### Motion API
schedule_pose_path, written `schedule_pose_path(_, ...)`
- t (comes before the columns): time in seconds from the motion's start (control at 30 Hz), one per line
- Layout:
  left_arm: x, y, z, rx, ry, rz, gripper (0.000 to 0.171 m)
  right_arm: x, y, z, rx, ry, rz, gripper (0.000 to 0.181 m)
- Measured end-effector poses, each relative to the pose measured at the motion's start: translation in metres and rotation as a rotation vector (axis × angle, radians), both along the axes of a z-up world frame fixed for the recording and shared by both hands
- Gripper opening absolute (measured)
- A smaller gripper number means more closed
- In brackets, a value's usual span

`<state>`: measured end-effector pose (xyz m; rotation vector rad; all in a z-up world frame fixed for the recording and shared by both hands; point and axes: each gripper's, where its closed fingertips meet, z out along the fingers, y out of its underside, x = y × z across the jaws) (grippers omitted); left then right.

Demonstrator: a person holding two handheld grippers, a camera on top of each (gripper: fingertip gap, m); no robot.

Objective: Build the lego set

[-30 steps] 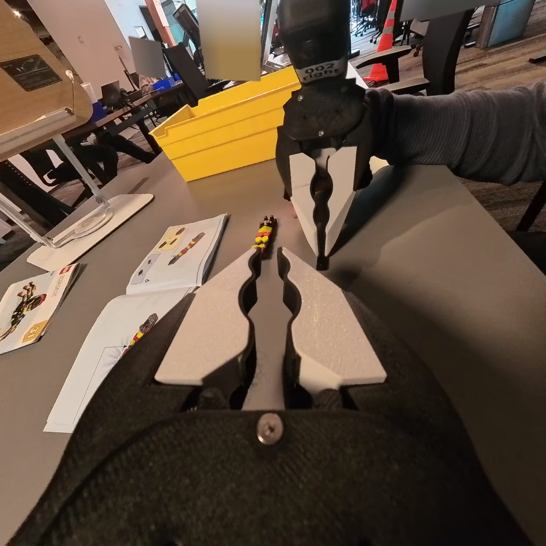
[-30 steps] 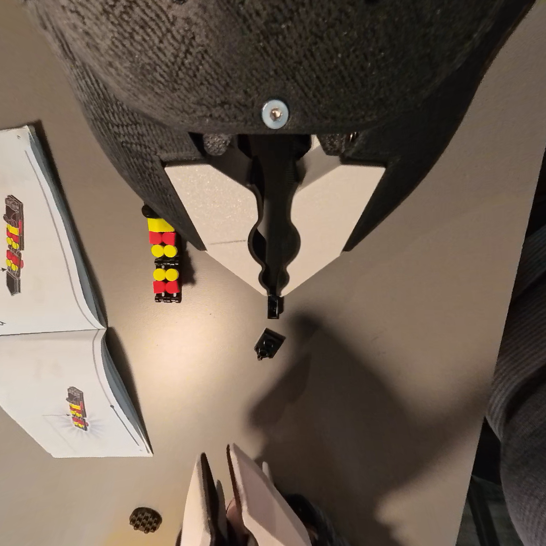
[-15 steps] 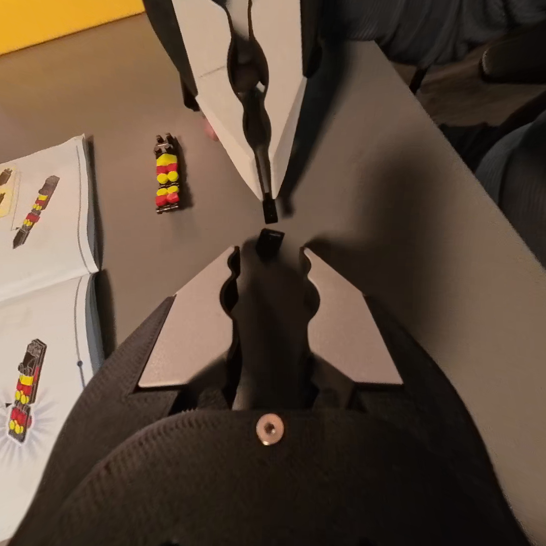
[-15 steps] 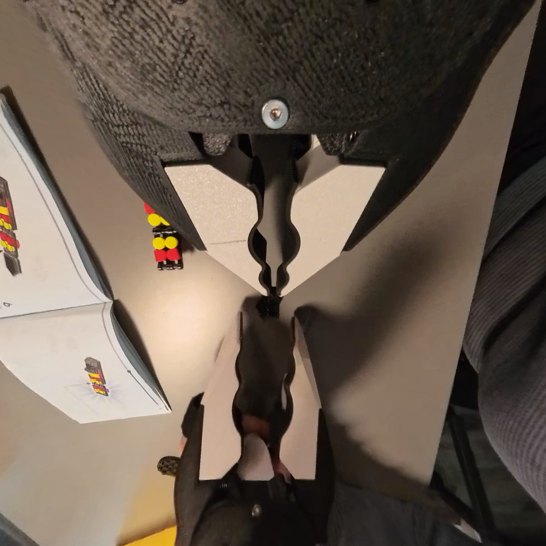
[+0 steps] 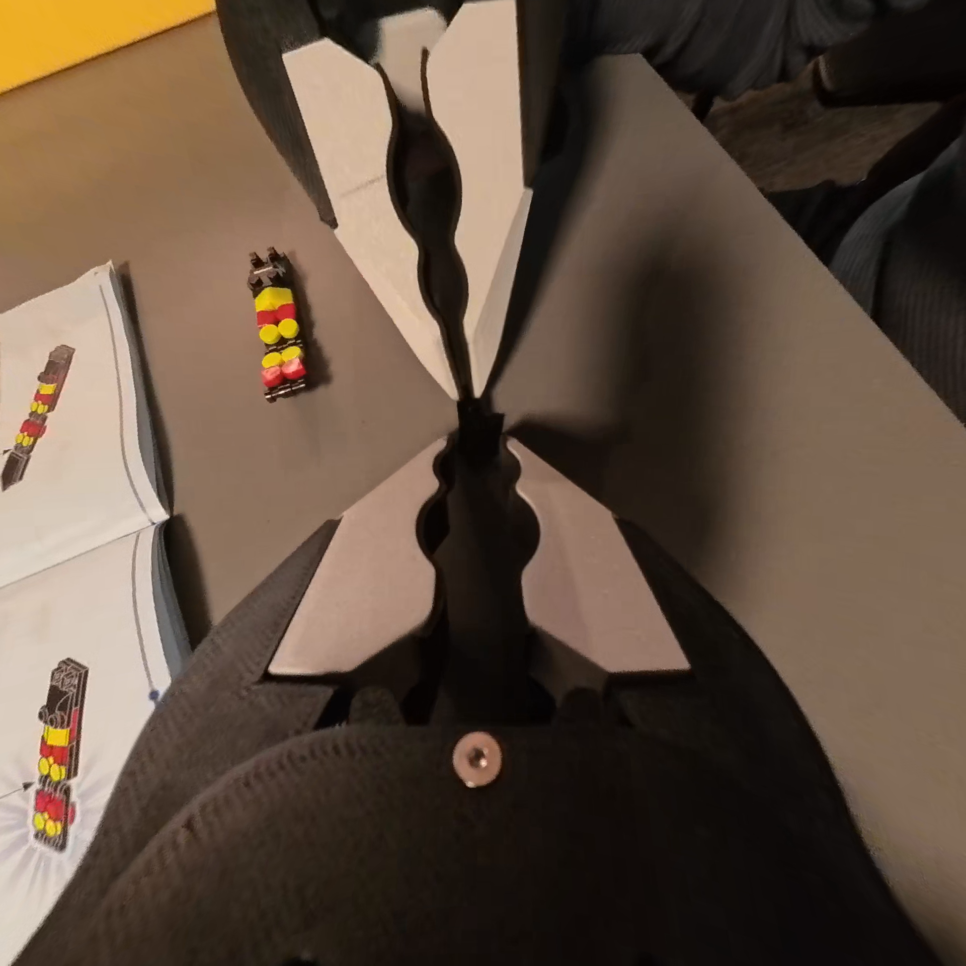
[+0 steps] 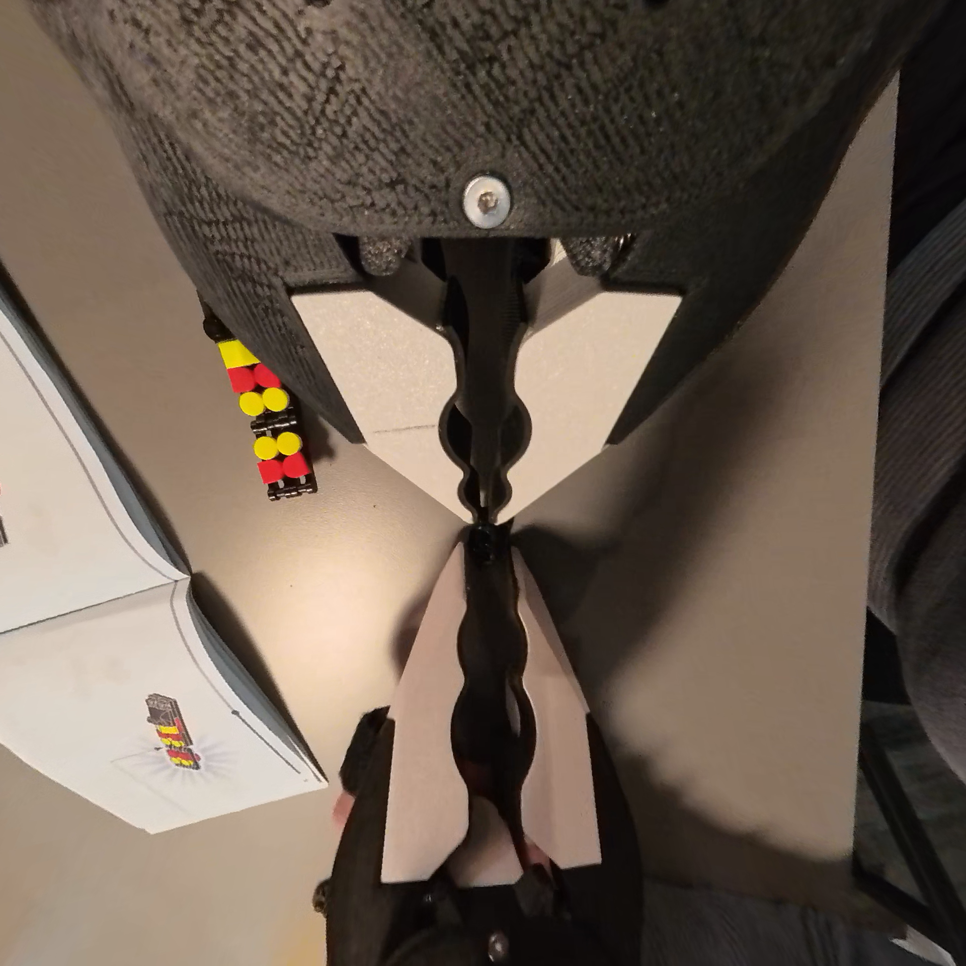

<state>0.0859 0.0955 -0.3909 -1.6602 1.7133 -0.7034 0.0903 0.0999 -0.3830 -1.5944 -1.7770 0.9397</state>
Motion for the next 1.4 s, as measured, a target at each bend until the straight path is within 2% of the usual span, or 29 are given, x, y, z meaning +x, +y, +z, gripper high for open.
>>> schedule_pose_path(0.63,0.001,0.003,-0.001,-0.020,0.001,0.066,0.015,-0.003,0.000,-0.004,0.004,-0.023,-0.017,0.001)
schedule_pose_path(0.93,0.001,0.006,-0.001,-0.023,-0.001,0.087,0.015,-0.003,0.000,0.001,0.022,0.005,-0.006,0.014)
schedule_pose_path(1.07,0.000,0.009,-0.001,-0.040,-0.002,0.110,0.015,-0.004,0.008,0.006,0.228,0.055,0.012,0.025)
schedule_pose_path(1.2,-0.004,0.014,0.002,-0.066,-0.019,0.145,0.015,-0.006,0.018,0.011,0.617,0.096,0.073,0.036)
schedule_pose_path(1.4,-0.012,0.022,0.015,-0.092,-0.060,0.177,0.015,-0.012,0.022,0.024,1.123,0.132,0.140,0.039)
